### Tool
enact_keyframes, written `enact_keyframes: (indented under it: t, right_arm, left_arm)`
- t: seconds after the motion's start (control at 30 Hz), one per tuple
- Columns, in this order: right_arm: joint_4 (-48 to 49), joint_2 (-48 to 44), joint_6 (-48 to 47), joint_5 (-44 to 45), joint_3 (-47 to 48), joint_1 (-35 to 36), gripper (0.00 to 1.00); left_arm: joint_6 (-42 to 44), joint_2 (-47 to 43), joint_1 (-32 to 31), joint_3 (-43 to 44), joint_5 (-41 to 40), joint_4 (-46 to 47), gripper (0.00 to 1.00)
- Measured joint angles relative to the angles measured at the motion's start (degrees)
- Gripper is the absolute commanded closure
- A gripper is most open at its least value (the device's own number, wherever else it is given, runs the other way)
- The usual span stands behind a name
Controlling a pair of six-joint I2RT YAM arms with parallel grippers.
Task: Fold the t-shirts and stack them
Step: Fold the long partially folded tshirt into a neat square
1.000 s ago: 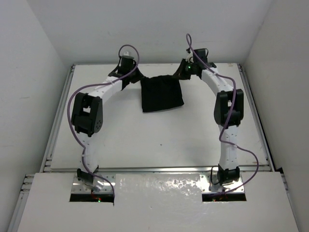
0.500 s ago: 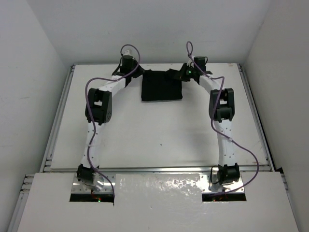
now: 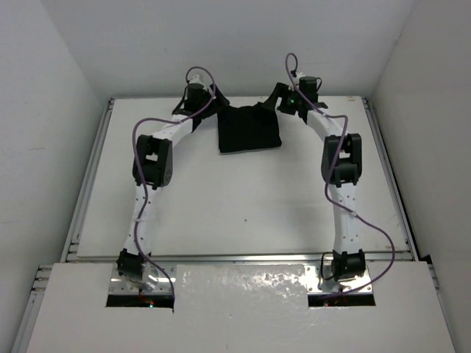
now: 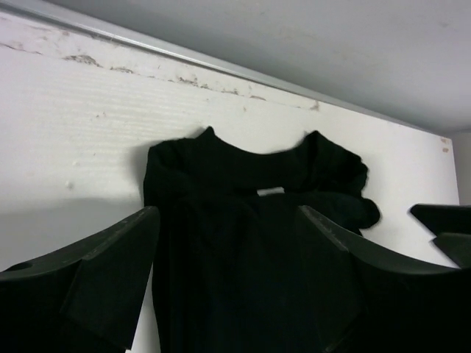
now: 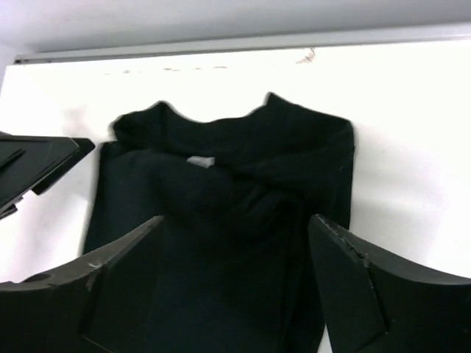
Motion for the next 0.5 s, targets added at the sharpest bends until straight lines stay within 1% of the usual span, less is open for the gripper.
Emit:
enact_keyframes:
  t: [0.07,0.1,0.17,0.2,0.23,0.27,0.3,0.37,0.4,0.47,0.5]
  right_arm:
    - [0.7,-4.8,-0.5,0.2,-3.8,0.1,0.22]
    - [1.0,-7.2,-0.7,0.1,-5.6,0.1,0.25]
    - [4.2,-12.3,-0.7,-0.2,-10.1,0.4,0.34]
    - [5.3,-14.1,-0.5,-1.0,-11.7,0.5,0.61]
    - [6.7,-15.3,-0.1,-2.6,-12.6,0.7,0.75]
    - [8.1,-15.6,0.7,-4.2,-12.7,0.8,0.87]
    - [9.4,-15.5,1.4,-6.0,-12.7,0.9,1.0]
    - [11.1,-14.2,3.8,-9.9,-12.7,0.9,1.0]
    - [11.6,-13.1,4.9,-11.3,-13.0,1.0,1.0]
    - [12.8,-11.8,6.3,-12.7,-16.0,1.3,1.0]
    - [13.2,-11.7,6.9,-12.7,-19.1,1.5,1.0]
  left_arm:
    - [1.0,-4.6,0.0,-3.9,-0.7,-1.0,0.29]
    - [1.4,-7.3,-0.2,-5.9,-1.1,-1.6,0.32]
    - [1.9,-13.1,-0.6,-10.4,-2.1,-3.7,0.35]
    - [2.0,-15.6,-0.9,-12.2,-2.5,-4.3,0.36]
    - [1.9,-18.6,-1.2,-15.0,-2.8,-4.6,0.37]
    - [1.7,-21.2,-1.7,-17.6,-2.7,-4.7,0.38]
    - [1.6,-23.1,-2.2,-20.2,-2.1,-4.2,0.4]
    - [1.3,-24.6,-3.6,-23.6,-0.2,-3.5,0.41]
    - [1.1,-23.9,-4.4,-24.1,1.0,-3.6,0.43]
    - [0.9,-20.6,-5.6,-23.7,4.0,-3.6,0.44]
    - [0.5,-18.2,-6.1,-22.9,5.7,-3.9,0.46]
